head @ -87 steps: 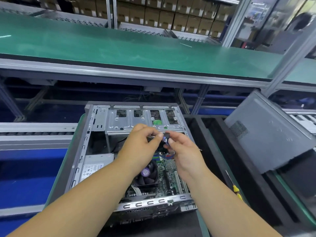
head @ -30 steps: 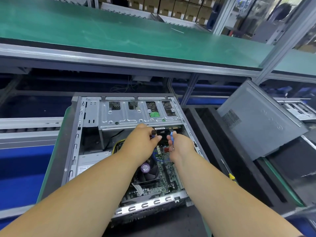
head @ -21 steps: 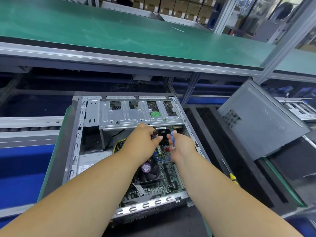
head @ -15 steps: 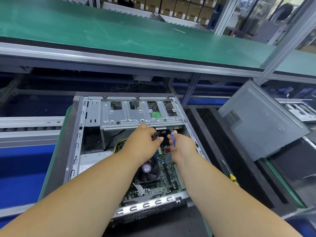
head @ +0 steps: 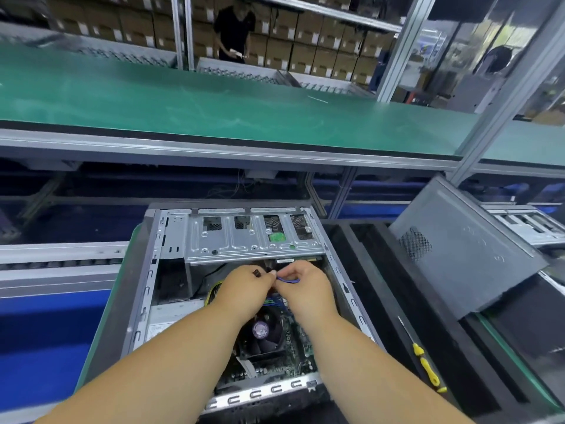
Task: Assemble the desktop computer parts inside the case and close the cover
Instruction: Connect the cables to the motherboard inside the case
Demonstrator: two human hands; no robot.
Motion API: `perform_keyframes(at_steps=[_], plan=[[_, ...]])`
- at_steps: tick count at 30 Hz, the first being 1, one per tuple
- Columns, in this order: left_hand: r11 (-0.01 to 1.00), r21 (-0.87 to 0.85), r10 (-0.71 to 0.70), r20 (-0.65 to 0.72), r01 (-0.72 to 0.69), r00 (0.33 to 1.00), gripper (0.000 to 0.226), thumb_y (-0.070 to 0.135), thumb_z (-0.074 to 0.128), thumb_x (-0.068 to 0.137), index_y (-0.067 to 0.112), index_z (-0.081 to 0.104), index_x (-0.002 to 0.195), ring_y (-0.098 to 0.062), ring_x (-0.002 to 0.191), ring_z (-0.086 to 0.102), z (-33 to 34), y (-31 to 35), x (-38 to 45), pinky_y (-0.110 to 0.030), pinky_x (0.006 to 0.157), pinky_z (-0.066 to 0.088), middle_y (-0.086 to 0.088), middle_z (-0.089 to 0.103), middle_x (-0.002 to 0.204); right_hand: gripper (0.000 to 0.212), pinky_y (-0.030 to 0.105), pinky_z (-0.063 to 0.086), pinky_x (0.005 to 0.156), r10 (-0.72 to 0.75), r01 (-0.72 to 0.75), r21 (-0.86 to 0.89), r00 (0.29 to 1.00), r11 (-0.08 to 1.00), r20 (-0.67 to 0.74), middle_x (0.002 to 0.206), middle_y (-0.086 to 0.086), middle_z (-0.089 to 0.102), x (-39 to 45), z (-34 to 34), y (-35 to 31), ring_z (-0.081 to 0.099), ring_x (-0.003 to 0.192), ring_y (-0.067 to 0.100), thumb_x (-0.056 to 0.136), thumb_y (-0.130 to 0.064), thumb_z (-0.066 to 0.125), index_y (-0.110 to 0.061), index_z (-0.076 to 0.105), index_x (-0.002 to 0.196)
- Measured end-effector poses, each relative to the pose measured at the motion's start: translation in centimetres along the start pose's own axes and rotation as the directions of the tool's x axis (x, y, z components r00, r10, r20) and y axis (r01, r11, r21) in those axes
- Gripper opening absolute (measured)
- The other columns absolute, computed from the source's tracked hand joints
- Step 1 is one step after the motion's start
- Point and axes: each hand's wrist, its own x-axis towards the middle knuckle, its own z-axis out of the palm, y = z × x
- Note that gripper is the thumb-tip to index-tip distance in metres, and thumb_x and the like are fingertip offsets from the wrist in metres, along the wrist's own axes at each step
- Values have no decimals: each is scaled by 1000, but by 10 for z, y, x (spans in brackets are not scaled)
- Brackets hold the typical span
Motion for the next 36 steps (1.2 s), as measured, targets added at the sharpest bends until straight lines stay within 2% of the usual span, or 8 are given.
perform_keyframes(at_steps=[2, 5, 10, 14, 20, 23, 28, 36], plan=[[999, 3, -40, 49, 40, 998, 33, 28, 53, 97, 13, 52, 68, -24, 74, 48, -2, 0, 0, -31, 60, 30, -9, 53, 73, 10, 28, 54, 68, 42, -47, 62, 996, 997, 74, 76, -3, 69, 1, -1, -1, 64, 69, 11, 79, -15, 79, -19, 70, 80], [992, -64, -105, 55, 108, 993, 26, 26, 55, 97, 17, 57, 73, -23, 81, 52, -3, -3, 1, -29, 68, 37, -12, 63, 91, 6, 25, 55, 58, 234, -307, 353, 943, 884, 235, 84, 7, 68, 1, -7, -5, 61, 58, 16, 90, -12, 69, -8, 67, 94], [881, -454, -117, 62, 132, 991, 18, 16, 62, 92, 18, 67, 75, -15, 67, 50, 1, -1, -4, -24, 62, 40, 3, 62, 70, 17, 24, 56, 52, 362, -522, 465, 845, 715, 392, 77, 11, 65, 2, -10, -6, 61, 54, 16, 97, -15, 61, -2, 66, 107], [835, -528, -132, 78, 153, 988, 23, 16, 65, 91, 19, 68, 68, -15, 62, 47, -1, -1, -3, -24, 62, 41, 10, 61, 54, 12, 25, 56, 56, 331, -490, 484, 864, 725, 378, 74, 11, 68, 4, -8, -4, 64, 57, 17, 93, -1, 61, -5, 69, 101], [839, -513, -161, 86, 182, 983, 26, 30, 71, 87, 22, 74, 62, -15, 64, 49, -1, -2, -2, -27, 65, 40, 6, 68, 65, 6, 24, 55, 61, 307, -401, 557, 916, 728, 258, 91, 19, 74, 4, -8, 0, 65, 66, 17, 88, -4, 72, -8, 74, 93], [872, -465, -124, 93, 154, 988, 27, 39, 68, 88, 18, 76, 74, -16, 69, 51, -1, 0, -2, -26, 66, 40, -1, 65, 74, 7, 21, 54, 58, 313, -410, 581, 912, 703, 264, 90, 17, 76, 4, -10, 0, 65, 65, 16, 86, -4, 74, -8, 75, 92], [895, -428, -85, 119, 129, 989, 31, 37, 62, 93, 14, 73, 75, -12, 57, 43, 0, -2, -1, -23, 62, 37, 15, 56, 51, 9, 24, 52, 59, 285, -394, 575, 919, 717, 274, 82, 13, 76, 3, -8, 0, 69, 65, 15, 87, -1, 71, -8, 73, 93], [851, -499, -106, 144, 165, 984, 20, 31, 71, 86, 14, 68, 75, -16, 58, 44, 1, -9, 6, -27, 62, 38, -6, 56, 71, 13, 39, 55, 83, 212, -315, 536, 946, 784, 246, 94, 23, 69, 3, -7, 0, 65, 79, 27, 89, 9, 59, 0, 65, 96]])
